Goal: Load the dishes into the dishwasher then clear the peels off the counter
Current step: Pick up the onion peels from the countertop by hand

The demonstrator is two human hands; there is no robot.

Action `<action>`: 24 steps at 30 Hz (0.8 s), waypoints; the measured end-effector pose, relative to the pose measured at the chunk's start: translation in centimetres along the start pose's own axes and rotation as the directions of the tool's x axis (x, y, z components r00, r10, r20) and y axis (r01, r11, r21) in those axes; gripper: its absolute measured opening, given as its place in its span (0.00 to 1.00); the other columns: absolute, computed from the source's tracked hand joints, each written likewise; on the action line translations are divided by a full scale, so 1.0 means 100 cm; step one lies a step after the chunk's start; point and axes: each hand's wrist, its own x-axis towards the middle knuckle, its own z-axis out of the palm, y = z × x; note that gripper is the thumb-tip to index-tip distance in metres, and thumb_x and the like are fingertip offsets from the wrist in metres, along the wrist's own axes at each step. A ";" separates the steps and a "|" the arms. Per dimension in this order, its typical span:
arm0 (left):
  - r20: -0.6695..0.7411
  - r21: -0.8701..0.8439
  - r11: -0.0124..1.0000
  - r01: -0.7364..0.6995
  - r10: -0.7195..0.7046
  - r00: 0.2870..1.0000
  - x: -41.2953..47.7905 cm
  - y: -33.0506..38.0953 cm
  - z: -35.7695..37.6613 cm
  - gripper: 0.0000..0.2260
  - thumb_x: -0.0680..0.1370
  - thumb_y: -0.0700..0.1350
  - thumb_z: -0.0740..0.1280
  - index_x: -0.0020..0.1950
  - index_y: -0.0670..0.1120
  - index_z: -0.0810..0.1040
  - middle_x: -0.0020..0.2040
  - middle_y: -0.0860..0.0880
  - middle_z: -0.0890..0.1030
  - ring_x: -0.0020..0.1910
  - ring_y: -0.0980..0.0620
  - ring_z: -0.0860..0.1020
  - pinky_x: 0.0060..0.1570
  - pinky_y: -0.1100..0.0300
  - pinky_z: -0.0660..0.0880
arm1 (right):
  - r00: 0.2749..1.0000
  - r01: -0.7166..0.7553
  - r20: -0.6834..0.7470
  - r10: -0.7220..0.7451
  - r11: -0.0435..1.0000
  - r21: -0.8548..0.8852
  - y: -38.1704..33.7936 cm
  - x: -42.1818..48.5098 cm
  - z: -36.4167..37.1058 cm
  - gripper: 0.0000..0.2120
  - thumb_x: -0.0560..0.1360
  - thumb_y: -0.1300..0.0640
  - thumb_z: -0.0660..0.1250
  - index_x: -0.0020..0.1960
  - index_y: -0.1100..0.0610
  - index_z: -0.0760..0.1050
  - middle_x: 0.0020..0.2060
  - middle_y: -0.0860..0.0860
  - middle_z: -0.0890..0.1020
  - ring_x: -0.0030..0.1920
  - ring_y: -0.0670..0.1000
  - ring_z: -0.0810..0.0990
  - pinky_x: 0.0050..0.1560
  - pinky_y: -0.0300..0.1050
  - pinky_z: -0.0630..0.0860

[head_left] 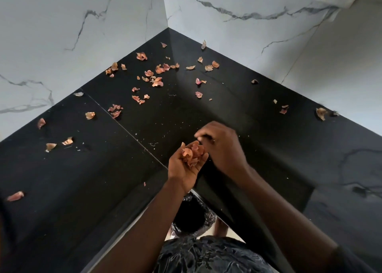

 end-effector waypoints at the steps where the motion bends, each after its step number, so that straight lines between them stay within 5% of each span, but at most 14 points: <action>1: -0.005 0.006 1.000 0.004 -0.004 1.000 0.001 0.000 0.000 0.20 0.85 0.51 0.56 0.57 0.39 0.82 0.52 0.40 0.83 0.47 0.45 0.84 0.48 0.55 0.81 | 0.999 0.016 0.049 -0.016 1.000 0.001 -0.013 -0.008 0.007 0.07 0.79 0.61 0.67 0.52 0.52 0.82 0.48 0.45 0.81 0.48 0.40 0.78 0.51 0.34 0.75; 5: 0.030 -0.005 0.997 0.078 -0.077 0.997 -0.003 0.001 0.003 0.24 0.86 0.56 0.52 0.68 0.41 0.76 0.58 0.40 0.83 0.55 0.44 0.83 0.70 0.48 0.68 | 0.987 0.033 0.155 -0.039 0.999 0.038 -0.031 -0.029 0.023 0.08 0.79 0.57 0.68 0.56 0.51 0.82 0.51 0.43 0.82 0.53 0.40 0.76 0.54 0.36 0.75; 10: 0.035 -0.167 0.985 0.048 -0.043 0.998 0.005 -0.003 0.003 0.18 0.84 0.50 0.59 0.59 0.37 0.80 0.56 0.36 0.82 0.49 0.41 0.85 0.45 0.53 0.83 | 0.989 -0.125 -0.075 0.131 0.989 0.074 0.029 0.004 -0.022 0.05 0.77 0.56 0.71 0.52 0.53 0.84 0.48 0.46 0.85 0.49 0.41 0.82 0.54 0.37 0.76; 13: 0.045 -0.156 0.985 0.077 -0.071 0.996 0.004 -0.009 0.002 0.19 0.83 0.50 0.60 0.61 0.36 0.80 0.60 0.34 0.80 0.53 0.38 0.84 0.47 0.51 0.84 | 0.916 -0.360 -0.224 0.333 0.928 -0.094 0.117 0.034 -0.066 0.08 0.76 0.58 0.72 0.55 0.56 0.83 0.51 0.52 0.85 0.51 0.50 0.83 0.56 0.41 0.75; 16: 0.069 -0.144 0.984 0.103 -0.094 0.993 0.000 -0.014 0.003 0.20 0.83 0.51 0.60 0.64 0.37 0.79 0.63 0.34 0.80 0.55 0.39 0.84 0.50 0.51 0.83 | 0.816 -0.578 -0.227 0.532 0.759 -0.301 0.204 0.052 -0.107 0.17 0.76 0.60 0.69 0.65 0.59 0.78 0.62 0.60 0.78 0.62 0.62 0.78 0.62 0.50 0.73; 24: 0.073 -0.076 0.988 0.131 -0.126 0.989 -0.003 -0.027 0.010 0.21 0.83 0.52 0.60 0.66 0.36 0.77 0.61 0.34 0.81 0.54 0.39 0.84 0.52 0.52 0.82 | 0.792 -0.536 -0.074 0.606 0.633 -0.559 0.251 0.072 -0.118 0.23 0.78 0.66 0.64 0.72 0.57 0.67 0.67 0.63 0.68 0.66 0.66 0.70 0.59 0.60 0.74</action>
